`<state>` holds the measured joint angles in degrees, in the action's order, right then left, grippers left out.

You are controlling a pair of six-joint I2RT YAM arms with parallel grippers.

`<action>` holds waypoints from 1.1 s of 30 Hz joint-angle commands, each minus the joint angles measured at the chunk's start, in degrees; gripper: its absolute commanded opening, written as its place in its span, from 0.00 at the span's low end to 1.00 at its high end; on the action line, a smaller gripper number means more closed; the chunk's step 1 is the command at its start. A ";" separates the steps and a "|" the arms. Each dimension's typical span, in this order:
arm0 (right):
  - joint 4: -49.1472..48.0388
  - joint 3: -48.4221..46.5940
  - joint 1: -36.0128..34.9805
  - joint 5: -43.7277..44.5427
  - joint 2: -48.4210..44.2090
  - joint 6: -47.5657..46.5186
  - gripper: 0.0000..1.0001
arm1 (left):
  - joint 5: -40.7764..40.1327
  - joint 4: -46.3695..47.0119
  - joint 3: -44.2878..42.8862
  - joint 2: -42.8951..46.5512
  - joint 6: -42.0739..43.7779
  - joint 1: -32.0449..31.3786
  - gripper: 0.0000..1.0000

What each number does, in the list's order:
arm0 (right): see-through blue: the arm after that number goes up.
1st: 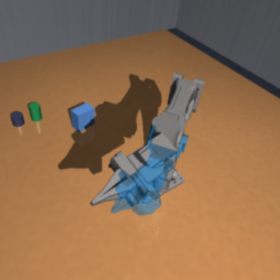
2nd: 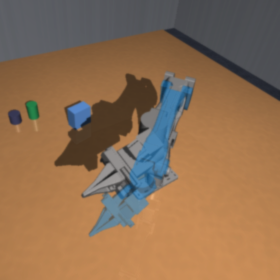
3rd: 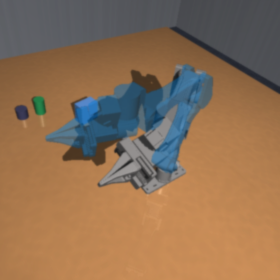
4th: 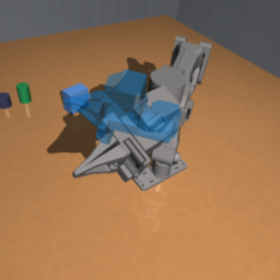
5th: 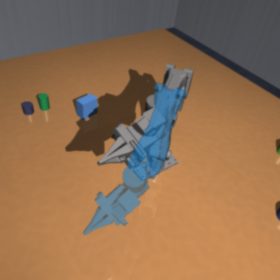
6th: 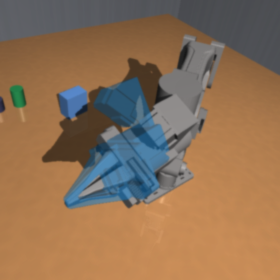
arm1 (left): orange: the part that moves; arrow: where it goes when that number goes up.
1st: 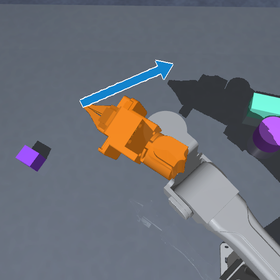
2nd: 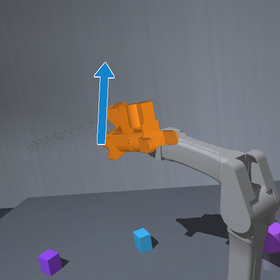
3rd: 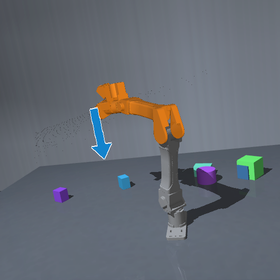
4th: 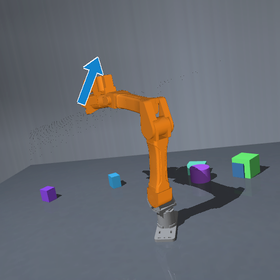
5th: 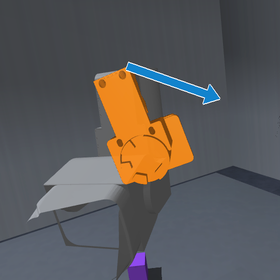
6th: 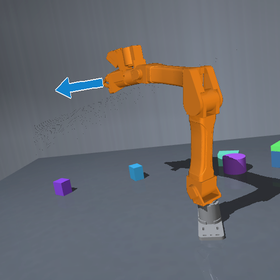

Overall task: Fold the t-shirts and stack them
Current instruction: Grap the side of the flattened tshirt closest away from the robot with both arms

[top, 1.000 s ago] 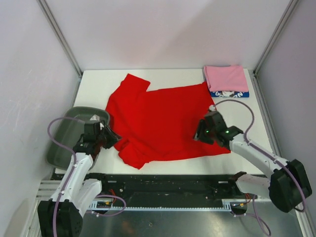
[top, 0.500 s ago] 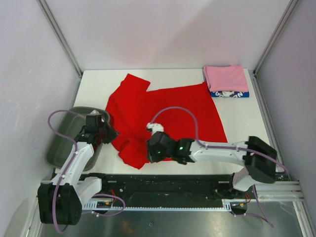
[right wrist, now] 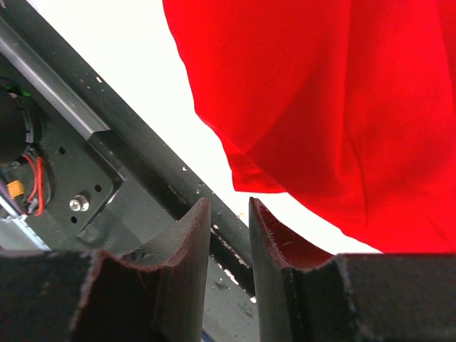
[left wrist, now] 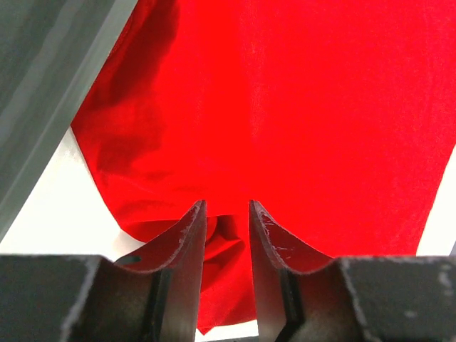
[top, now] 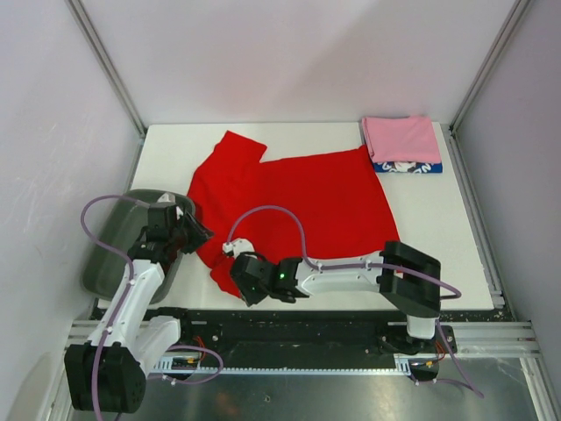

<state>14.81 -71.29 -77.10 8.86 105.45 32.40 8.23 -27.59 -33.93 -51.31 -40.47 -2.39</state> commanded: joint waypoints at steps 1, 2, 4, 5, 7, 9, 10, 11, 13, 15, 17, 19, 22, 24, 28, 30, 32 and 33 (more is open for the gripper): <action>0.91 -3.88 -0.99 1.93 2.75 -2.51 0.32 | 1.45 0.66 -1.84 1.11 1.48 -0.11 0.35; 1.23 -4.35 -1.19 1.94 3.50 -2.69 0.32 | 1.49 0.68 -1.75 1.03 1.51 -0.13 0.35; 1.79 -5.15 -1.49 1.95 4.67 -2.94 0.32 | 1.58 0.65 -1.58 0.99 1.53 -0.15 0.35; 1.93 -5.43 -1.61 1.90 5.11 -2.99 0.32 | 1.55 0.68 -1.44 0.88 1.49 -0.15 0.35; 2.10 -5.90 -1.75 1.87 6.00 -3.17 0.32 | 1.64 0.67 -1.28 0.73 1.39 -0.15 0.35; 2.29 -6.35 -1.87 1.86 6.81 -3.32 0.32 | 1.82 0.63 -1.08 0.59 1.36 -0.11 0.35; 2.40 -6.55 -1.89 1.95 7.24 -3.36 0.32 | 1.81 0.62 -1.02 0.55 1.32 -0.13 0.35; 2.59 -6.79 -1.90 2.04 7.67 -3.38 0.32 | 1.89 0.62 -0.95 0.48 1.34 -0.10 0.35; 2.88 -7.14 -1.95 2.19 8.39 -3.42 0.32 | 2.06 0.61 -0.85 0.41 1.46 -0.10 0.35; 3.04 -7.32 -1.97 2.38 8.86 -3.27 0.32 | 2.10 0.61 -0.76 0.40 1.62 -0.14 0.35; 3.25 -7.56 -1.97 2.76 9.02 -3.19 0.31 | 2.18 0.57 -0.60 0.37 1.84 -0.15 0.35; 3.86 -7.99 -1.84 3.42 9.06 -3.00 0.26 | 2.48 0.67 -0.47 0.19 2.16 -0.11 0.36; 5.29 -9.30 -1.45 4.48 8.65 -2.85 0.09 | 3.41 0.76 -0.39 -0.33 2.86 -0.15 0.35; 6.56 -10.32 -1.07 5.22 7.72 -2.91 0.02 | 4.00 0.78 -0.36 -0.65 3.49 -0.13 0.36; 8.57 -11.55 1.02 5.55 3.81 -3.29 0.00 | 5.26 0.90 -0.50 -1.09 5.12 -0.19 0.35; 9.49 -11.41 3.30 4.61 1.25 -2.93 0.00 | 6.11 0.90 -0.76 -1.43 6.01 -0.16 0.35; 9.81 -11.00 5.96 3.67 -1.08 -3.22 0.00 | 6.96 0.88 -0.95 -1.93 6.80 -0.18 0.35; 9.98 -10.90 6.95 3.29 -1.98 -3.70 0.00 | 7.36 0.92 -1.04 -2.12 7.16 -0.17 0.35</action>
<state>23.42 -80.29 -74.78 11.84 110.80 29.71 12.80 -27.57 -33.91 -52.86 -36.58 -2.39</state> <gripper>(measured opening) 0.009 0.352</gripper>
